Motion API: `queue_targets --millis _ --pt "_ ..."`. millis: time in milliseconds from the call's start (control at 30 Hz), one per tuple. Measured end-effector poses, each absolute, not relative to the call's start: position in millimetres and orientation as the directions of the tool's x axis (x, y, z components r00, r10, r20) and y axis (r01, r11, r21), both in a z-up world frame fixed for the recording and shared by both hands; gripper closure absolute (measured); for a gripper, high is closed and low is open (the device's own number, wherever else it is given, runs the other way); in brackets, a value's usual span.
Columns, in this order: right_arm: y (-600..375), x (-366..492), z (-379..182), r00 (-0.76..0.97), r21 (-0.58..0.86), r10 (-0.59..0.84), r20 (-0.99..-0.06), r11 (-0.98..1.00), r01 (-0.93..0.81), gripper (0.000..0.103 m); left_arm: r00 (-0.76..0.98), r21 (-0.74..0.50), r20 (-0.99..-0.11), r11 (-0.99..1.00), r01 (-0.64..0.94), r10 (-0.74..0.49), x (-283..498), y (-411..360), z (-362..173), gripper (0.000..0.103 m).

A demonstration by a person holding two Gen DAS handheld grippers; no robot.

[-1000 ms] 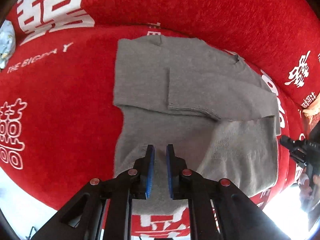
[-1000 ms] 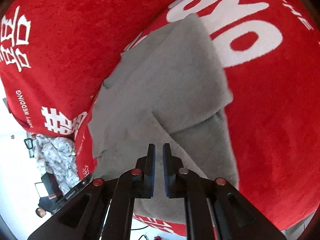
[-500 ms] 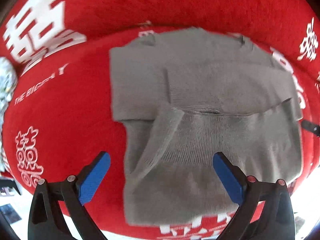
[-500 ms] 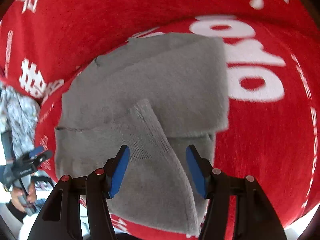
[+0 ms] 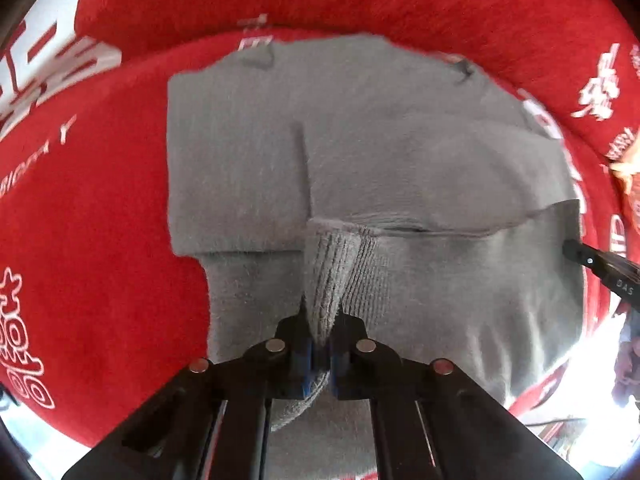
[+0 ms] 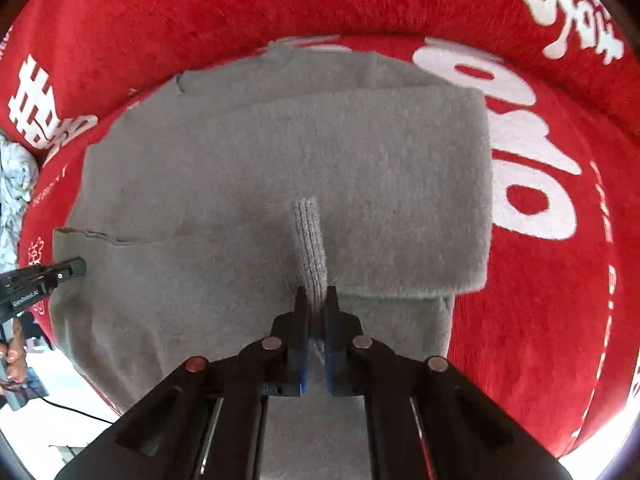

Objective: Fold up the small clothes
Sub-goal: 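Lift the hem with both tools and fold it toward the collar, then lay the hem over the collar and open both tools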

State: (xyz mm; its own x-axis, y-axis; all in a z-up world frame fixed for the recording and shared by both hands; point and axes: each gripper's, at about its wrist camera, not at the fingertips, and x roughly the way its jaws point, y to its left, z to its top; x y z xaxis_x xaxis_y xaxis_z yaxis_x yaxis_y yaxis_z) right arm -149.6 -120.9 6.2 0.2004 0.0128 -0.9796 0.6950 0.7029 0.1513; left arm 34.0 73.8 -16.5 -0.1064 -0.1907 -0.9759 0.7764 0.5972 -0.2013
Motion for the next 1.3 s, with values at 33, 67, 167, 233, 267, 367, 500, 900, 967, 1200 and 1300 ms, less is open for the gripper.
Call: queue_targets --millis 33,67,167,233,267,367,500,900,967,1200,1300 --pt "-119.0 -150.3 14.2 0.208 0.146 -0.004 -0.978 0.701 0.698 0.097 -0.105 -0.207 -0.974 0.591 0.78 -0.203 35.1 74.8 -10.2 0.096" --pt "-118.4 -152.0 25.6 0.221 0.146 -0.019 -0.975 0.694 0.705 0.097 -0.104 -0.218 -0.969 0.58 0.785 -0.224 38.0 76.5 0.7 0.096" --pt "-126.4 -153.2 62.4 0.269 0.151 -0.071 -0.961 0.679 0.718 0.097 -0.093 -0.251 -0.951 0.56 0.789 -0.295 48.2 76.2 36.2 0.096" --pt "-140.4 -145.8 86.5 0.295 0.135 -0.122 -0.948 0.685 0.716 0.097 -0.074 -0.264 -0.935 0.545 0.796 -0.346 58.0 68.4 59.5 0.096" --pt "-148.7 -141.5 93.4 0.302 0.127 -0.14 -0.943 0.688 0.715 0.097 -0.065 -0.267 -0.929 0.54 0.798 -0.364 62.8 64.1 66.5 0.096" --pt "-172.0 -117.8 100.8 0.308 0.093 -0.187 -0.933 0.7 0.708 0.097 -0.021 -0.255 -0.913 0.531 0.808 -0.408 85.9 39.9 77.2 0.096" --pt "-204.7 -80.9 80.3 0.299 0.053 -0.228 -0.926 0.707 0.705 0.097 0.044 -0.213 -0.908 0.55 0.808 -0.416 109.5 1.8 59.0 0.096" --pt "-254.5 -50.2 -34.7 0.205 0.081 -0.129 -0.97 0.623 0.778 0.097 0.103 -0.086 -0.965 0.66 0.746 -0.242 136.7 -42.0 -56.8 0.093" --pt "-258.1 -52.9 -37.2 0.218 0.098 -0.13 -0.967 0.602 0.792 0.097 0.136 -0.048 -0.967 0.681 0.731 -0.215 141.9 -41.4 -57.6 0.075" --pt "-282.6 -73.6 -25.0 0.167 0.07 -0.167 -0.972 0.473 0.878 0.071 0.262 0.092 -0.959 0.762 0.64 -0.104 176.4 -12.3 -43.7 0.039" --pt "-286.1 -91.4 -9.6 0.162 0.074 -0.174 -0.971 0.425 0.902 0.071 0.259 0.099 -0.961 0.757 0.646 -0.095 179.2 2.7 -29.7 0.039"
